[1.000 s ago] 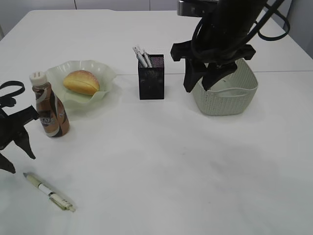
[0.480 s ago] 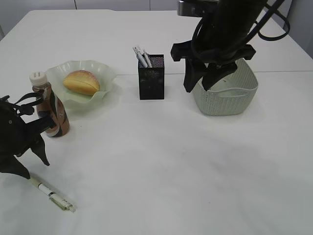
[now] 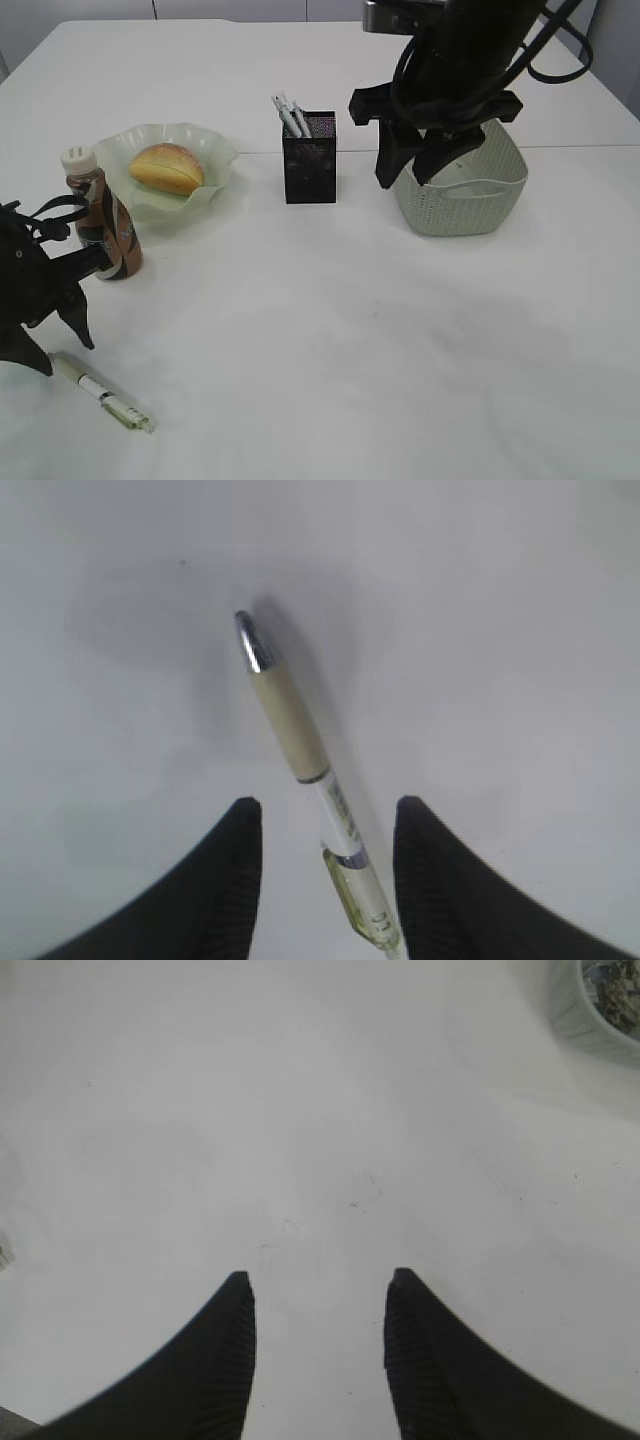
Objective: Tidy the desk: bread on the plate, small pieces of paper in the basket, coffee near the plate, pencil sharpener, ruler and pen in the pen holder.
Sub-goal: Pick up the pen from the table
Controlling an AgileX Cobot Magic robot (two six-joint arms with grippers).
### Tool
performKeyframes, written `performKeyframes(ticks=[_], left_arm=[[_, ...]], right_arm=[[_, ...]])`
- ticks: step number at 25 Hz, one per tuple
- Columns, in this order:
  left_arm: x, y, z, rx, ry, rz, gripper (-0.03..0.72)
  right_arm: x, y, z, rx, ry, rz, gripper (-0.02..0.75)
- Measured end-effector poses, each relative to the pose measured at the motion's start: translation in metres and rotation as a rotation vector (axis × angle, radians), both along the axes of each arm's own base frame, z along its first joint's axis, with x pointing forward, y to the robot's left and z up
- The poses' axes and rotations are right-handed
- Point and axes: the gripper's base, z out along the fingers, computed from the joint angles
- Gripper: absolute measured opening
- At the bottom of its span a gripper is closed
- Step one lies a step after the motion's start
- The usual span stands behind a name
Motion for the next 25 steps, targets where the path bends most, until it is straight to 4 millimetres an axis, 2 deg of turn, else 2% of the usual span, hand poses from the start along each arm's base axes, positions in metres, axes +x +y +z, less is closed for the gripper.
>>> performKeyframes(ticks=[25], left_arm=[[0.0011, 0.0028, -0.0002, 0.026, 0.000, 0.086, 0.316]], right_arm=[[0.0000, 0.0000, 0.0000, 0.000, 0.000, 0.000, 0.348]])
